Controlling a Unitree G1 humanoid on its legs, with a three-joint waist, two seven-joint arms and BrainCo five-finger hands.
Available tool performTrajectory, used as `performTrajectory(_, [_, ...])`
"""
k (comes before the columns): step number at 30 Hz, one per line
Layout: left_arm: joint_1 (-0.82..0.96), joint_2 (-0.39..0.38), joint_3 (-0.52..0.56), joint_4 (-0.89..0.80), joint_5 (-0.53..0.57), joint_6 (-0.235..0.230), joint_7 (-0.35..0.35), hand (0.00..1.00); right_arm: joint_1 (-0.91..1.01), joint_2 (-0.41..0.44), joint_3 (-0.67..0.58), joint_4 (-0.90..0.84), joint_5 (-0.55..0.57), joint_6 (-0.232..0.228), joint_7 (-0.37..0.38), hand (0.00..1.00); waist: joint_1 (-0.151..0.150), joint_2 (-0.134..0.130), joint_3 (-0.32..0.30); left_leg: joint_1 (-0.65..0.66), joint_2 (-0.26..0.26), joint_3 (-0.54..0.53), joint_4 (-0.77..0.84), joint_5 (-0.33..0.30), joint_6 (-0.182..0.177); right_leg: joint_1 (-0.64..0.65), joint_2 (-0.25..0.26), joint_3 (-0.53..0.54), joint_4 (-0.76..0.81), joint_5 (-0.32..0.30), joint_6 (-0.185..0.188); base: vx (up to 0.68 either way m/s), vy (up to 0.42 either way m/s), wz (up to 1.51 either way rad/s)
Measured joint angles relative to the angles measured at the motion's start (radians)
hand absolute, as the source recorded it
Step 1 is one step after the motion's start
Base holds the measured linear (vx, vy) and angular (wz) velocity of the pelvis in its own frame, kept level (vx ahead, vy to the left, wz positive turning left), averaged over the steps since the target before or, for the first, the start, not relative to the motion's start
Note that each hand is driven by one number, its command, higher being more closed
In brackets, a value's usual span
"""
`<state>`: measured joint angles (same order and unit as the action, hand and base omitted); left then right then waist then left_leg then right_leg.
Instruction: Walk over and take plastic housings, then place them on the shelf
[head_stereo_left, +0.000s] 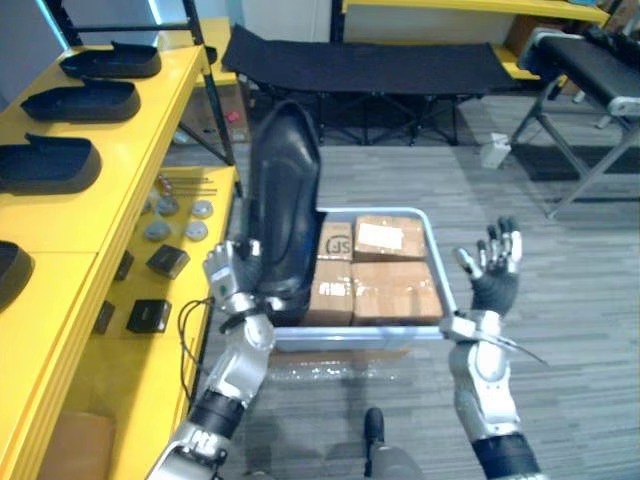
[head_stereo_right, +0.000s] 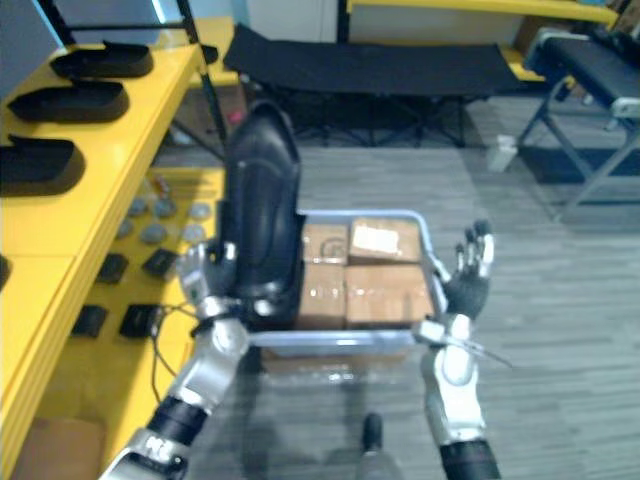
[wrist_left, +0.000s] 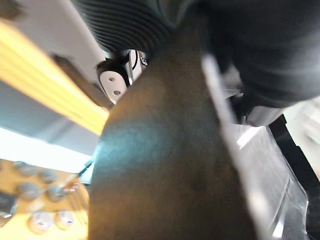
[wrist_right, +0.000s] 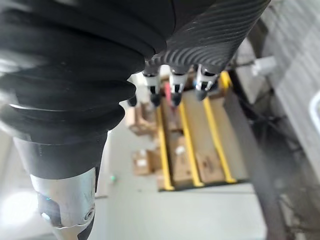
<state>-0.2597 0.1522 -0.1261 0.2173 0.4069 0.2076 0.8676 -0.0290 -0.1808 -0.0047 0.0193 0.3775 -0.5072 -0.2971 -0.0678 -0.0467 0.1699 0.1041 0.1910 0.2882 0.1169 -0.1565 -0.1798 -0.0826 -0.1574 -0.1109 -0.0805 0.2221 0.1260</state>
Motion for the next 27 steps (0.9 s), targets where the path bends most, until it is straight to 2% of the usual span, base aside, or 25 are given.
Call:
performTrajectory(1, [0.010, -0.005, 0.030, -0.003, -0.029, -0.023, 0.005, 1.00, 0.008, 0.001, -0.014, -0.008, 0.004, 0.000, 0.012, 0.00, 0.000, 0.000, 0.000, 0.000, 0.000, 0.000, 0.000, 0.000, 0.000, 0.000, 0.000, 0.000, 0.000, 0.000, 0.000, 0.00, 0.000, 0.00])
performTrajectory(3, [0.063, -0.018, 0.124, -0.059, -0.122, -0.105, 0.021, 1.00, 0.036, 0.005, -0.055, -0.015, 0.004, 0.004, 0.044, 0.00, 0.001, 0.000, 0.000, 0.000, 0.000, 0.000, 0.000, 0.000, 0.000, 0.001, 0.000, 0.000, 0.001, 0.000, 0.000, 0.00, 0.000, 0.00])
performTrajectory(4, [0.077, -0.022, 0.144, -0.084, -0.138, -0.126, 0.021, 1.00, 0.042, 0.008, -0.065, -0.016, 0.010, 0.005, 0.052, 0.00, 0.002, 0.001, 0.000, 0.000, 0.000, 0.000, 0.001, 0.000, 0.000, 0.001, 0.000, 0.000, 0.001, 0.000, 0.000, 0.00, 0.000, 0.00])
performTrajectory(6, [0.119, -0.049, 0.198, -0.185, -0.196, -0.216, 0.010, 1.00, 0.060, 0.026, -0.102, -0.016, 0.028, 0.011, 0.088, 0.00, 0.006, 0.003, 0.002, 0.002, 0.000, -0.002, 0.002, -0.001, 0.000, 0.006, 0.000, -0.002, 0.001, 0.000, 0.000, -0.01, 0.002, 0.02])
performTrajectory(7, [0.135, -0.055, 0.214, -0.238, -0.218, -0.266, -0.005, 1.00, 0.061, 0.028, -0.113, -0.016, 0.040, 0.011, 0.113, 0.00, 0.011, 0.007, 0.004, 0.002, 0.001, -0.004, 0.011, -0.007, 0.000, 0.013, 0.000, -0.003, 0.001, 0.000, 0.000, 0.00, 0.000, 0.00])
performTrajectory(10, [0.154, -0.061, 0.232, -0.361, -0.253, -0.359, -0.069, 1.00, 0.061, 0.030, -0.133, -0.038, 0.043, 0.012, 0.152, 0.00, 0.030, 0.017, 0.006, -0.001, 0.003, -0.005, 0.034, -0.019, 0.001, 0.019, -0.003, -0.004, 0.000, 0.000, 0.001, -0.01, 0.002, 0.00])
performTrajectory(13, [0.184, -0.064, 0.233, -0.445, -0.291, -0.434, -0.134, 1.00, 0.054, 0.035, -0.134, -0.070, 0.069, 0.014, 0.185, 0.00, 0.032, 0.027, 0.006, -0.002, 0.003, -0.025, 0.034, -0.019, 0.001, 0.036, -0.006, -0.027, -0.008, -0.008, 0.004, -0.04, -0.003, 0.15])
performTrajectory(17, [0.221, -0.064, 0.251, -0.507, -0.315, -0.470, -0.186, 1.00, 0.043, 0.036, -0.119, -0.081, 0.079, 0.022, 0.207, 0.00, 0.045, 0.042, 0.005, -0.004, 0.004, -0.046, 0.032, -0.016, 0.000, 0.048, -0.009, -0.055, -0.008, -0.018, 0.003, 0.02, -0.008, 0.21])
performTrajectory(20, [0.261, -0.073, 0.314, -0.566, -0.330, -0.500, -0.223, 1.00, 0.019, 0.038, -0.081, -0.081, 0.079, 0.040, 0.211, 0.00, 0.059, 0.057, -0.006, -0.023, 0.003, -0.085, 0.031, -0.008, 0.001, 0.052, -0.014, -0.090, -0.001, -0.018, 0.003, 0.05, -0.008, 0.30])
performTrajectory(23, [0.276, -0.081, 0.373, -0.608, -0.330, -0.508, -0.232, 1.00, -0.023, 0.039, -0.046, -0.071, 0.080, 0.055, 0.217, 0.00, 0.088, 0.067, -0.011, -0.024, 0.003, -0.116, 0.030, -0.006, 0.002, 0.073, -0.017, -0.132, 0.001, -0.017, 0.003, 0.03, -0.004, 0.30])
performTrajectory(25, [0.301, -0.079, 0.412, -0.631, -0.330, -0.512, -0.241, 1.00, -0.039, 0.045, -0.021, -0.070, 0.082, 0.061, 0.243, 0.00, 0.102, 0.066, -0.021, -0.019, 0.001, -0.130, 0.027, -0.006, 0.003, 0.088, -0.020, -0.164, 0.001, -0.017, 0.003, 0.01, 0.007, 0.27])
performTrajectory(27, [0.328, -0.078, 0.463, -0.642, -0.329, -0.519, -0.243, 1.00, -0.060, 0.050, 0.003, -0.069, 0.083, 0.086, 0.276, 0.00, 0.122, 0.064, -0.032, -0.023, -0.010, -0.147, 0.026, -0.003, 0.008, 0.102, -0.032, -0.193, 0.000, -0.017, 0.003, -0.02, 0.022, 0.24])
